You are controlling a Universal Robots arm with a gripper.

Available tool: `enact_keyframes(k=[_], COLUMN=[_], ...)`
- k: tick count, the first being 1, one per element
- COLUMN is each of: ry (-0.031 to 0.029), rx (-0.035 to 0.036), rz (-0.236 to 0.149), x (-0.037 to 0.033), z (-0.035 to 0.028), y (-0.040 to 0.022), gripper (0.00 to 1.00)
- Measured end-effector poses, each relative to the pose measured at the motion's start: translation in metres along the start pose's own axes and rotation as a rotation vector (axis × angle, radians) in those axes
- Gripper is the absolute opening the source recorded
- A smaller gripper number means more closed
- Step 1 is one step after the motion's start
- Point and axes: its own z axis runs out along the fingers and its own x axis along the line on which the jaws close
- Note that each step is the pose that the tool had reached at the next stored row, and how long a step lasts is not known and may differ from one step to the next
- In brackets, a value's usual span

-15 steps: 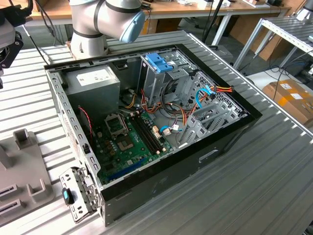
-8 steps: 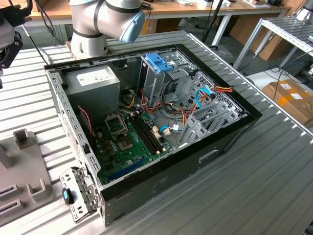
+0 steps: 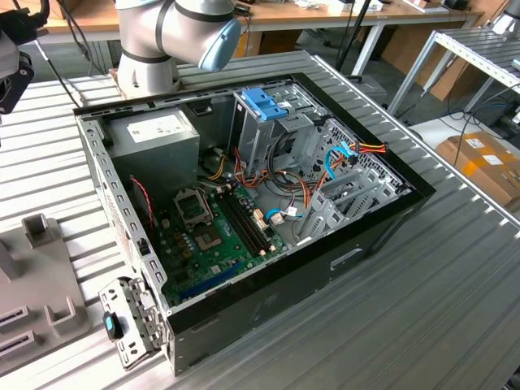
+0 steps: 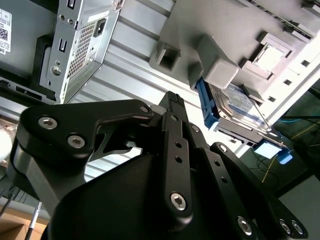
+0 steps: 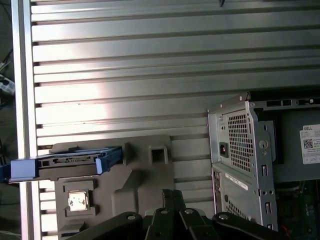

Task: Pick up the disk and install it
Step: 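Reach for the disk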

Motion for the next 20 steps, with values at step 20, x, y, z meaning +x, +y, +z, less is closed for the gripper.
enact_keyframes(k=[20], ry=[0.0], rx=[0.0], rz=[0.0], x=[0.0113], z=[-0.0003], y=[-0.0009], gripper=[0.11])
